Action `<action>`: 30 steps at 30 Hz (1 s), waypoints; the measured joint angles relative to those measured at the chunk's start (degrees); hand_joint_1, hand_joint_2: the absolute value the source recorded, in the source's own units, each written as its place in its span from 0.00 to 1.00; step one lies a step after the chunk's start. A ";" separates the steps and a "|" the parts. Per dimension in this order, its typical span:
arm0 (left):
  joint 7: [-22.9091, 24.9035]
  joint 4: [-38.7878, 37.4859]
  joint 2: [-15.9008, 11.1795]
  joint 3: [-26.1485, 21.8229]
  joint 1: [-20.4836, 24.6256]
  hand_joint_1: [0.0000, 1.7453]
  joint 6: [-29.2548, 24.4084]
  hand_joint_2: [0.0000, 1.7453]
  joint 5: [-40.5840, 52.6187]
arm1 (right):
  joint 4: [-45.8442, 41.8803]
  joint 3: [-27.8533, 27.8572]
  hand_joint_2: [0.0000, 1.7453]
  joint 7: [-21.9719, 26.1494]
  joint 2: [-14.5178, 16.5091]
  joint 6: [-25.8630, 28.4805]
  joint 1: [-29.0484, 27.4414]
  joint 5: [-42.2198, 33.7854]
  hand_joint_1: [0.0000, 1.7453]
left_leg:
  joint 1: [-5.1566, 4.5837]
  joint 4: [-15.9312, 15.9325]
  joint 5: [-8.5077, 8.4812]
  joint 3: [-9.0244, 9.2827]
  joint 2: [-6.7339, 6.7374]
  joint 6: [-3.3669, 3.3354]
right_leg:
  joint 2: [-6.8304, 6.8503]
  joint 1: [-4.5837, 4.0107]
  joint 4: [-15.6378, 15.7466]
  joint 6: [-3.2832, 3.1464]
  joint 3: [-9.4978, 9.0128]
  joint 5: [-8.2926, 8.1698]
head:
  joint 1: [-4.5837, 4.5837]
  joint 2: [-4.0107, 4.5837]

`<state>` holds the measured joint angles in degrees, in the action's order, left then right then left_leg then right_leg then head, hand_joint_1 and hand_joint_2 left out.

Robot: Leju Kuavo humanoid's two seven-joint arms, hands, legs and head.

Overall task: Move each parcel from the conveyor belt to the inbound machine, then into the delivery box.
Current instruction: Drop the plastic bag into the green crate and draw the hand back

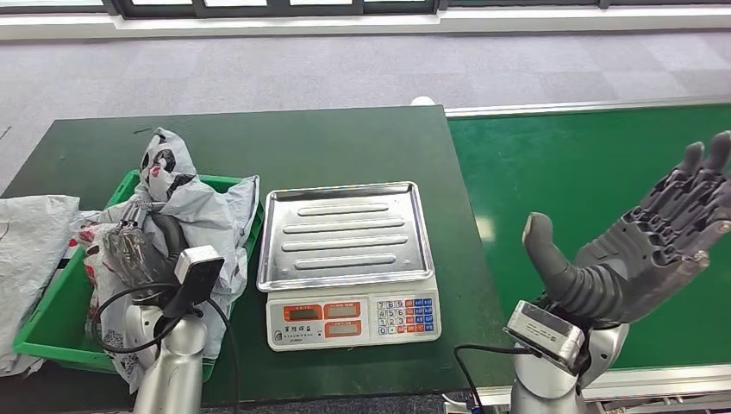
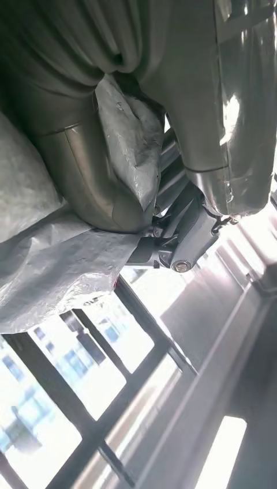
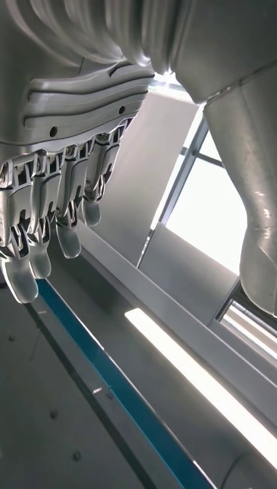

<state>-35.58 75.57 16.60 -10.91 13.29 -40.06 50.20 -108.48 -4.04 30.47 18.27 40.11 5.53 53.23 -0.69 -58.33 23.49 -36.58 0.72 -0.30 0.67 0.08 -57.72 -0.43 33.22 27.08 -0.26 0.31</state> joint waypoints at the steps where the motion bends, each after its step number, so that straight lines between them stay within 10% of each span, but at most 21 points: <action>1: 0.14 -0.83 0.07 -0.37 0.20 1.00 0.00 1.00 0.27 | 0.00 0.01 1.00 0.00 0.00 0.00 0.00 -0.13 0.00 | 0.00 0.00 0.00 0.00 0.00 0.00 | 0.00 0.00 0.00 0.00 -0.01 0.00 | 0.00 0.00; 12: 13.06 -3.54 0.34 -1.89 0.69 1.00 -0.02 1.00 19.43 | 0.20 0.91 1.00 0.80 0.00 0.00 -0.07 -0.95 0.00 | 0.13 0.01 0.03 0.05 0.03 0.08 | -0.07 0.01 0.00 -0.07 0.04 0.00 | 0.00 0.00; 16: 14.83 -3.90 0.38 -1.88 0.75 0.02 -0.02 1.00 20.55 | 0.22 1.13 1.00 0.66 0.00 0.00 -0.09 -0.88 0.00 | 0.14 0.02 0.02 0.09 0.03 0.09 | -0.07 0.00 0.00 -0.11 0.01 0.00 | 0.00 0.00; 23: 12.44 -3.15 0.39 -1.89 0.65 0.00 -0.02 1.00 14.85 | 0.38 1.23 1.00 -1.07 0.00 -0.01 -0.08 0.33 0.00 | 0.14 0.03 0.02 0.09 0.01 0.09 | -0.05 -0.02 0.00 -0.13 -0.11 0.01 | 0.00 0.00; 27: 6.49 -1.74 0.39 -2.47 0.40 0.00 -0.04 0.00 6.49 | 0.93 1.21 1.00 -1.56 0.00 -0.02 0.01 0.74 0.00 | 0.13 0.03 0.02 0.06 -0.02 0.09 | -0.04 -0.06 0.00 -0.12 -0.13 0.01 | 0.00 0.00; 30: 0.40 -0.38 0.39 -3.38 0.10 0.00 -0.04 0.00 -1.62 | 1.94 1.17 1.00 -2.04 -0.02 -0.02 0.15 0.73 0.00 | 0.12 0.02 0.02 0.04 -0.04 0.09 | -0.02 -0.08 0.00 -0.12 -0.13 0.02 | 0.00 0.00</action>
<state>-35.17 75.19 16.98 -14.28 13.39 -40.11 48.58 -106.54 -2.86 28.43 18.26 40.09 5.69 53.96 -0.57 -58.31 23.51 -36.54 0.68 -0.21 0.65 0.00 -57.72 -0.54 33.09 27.10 -0.26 0.31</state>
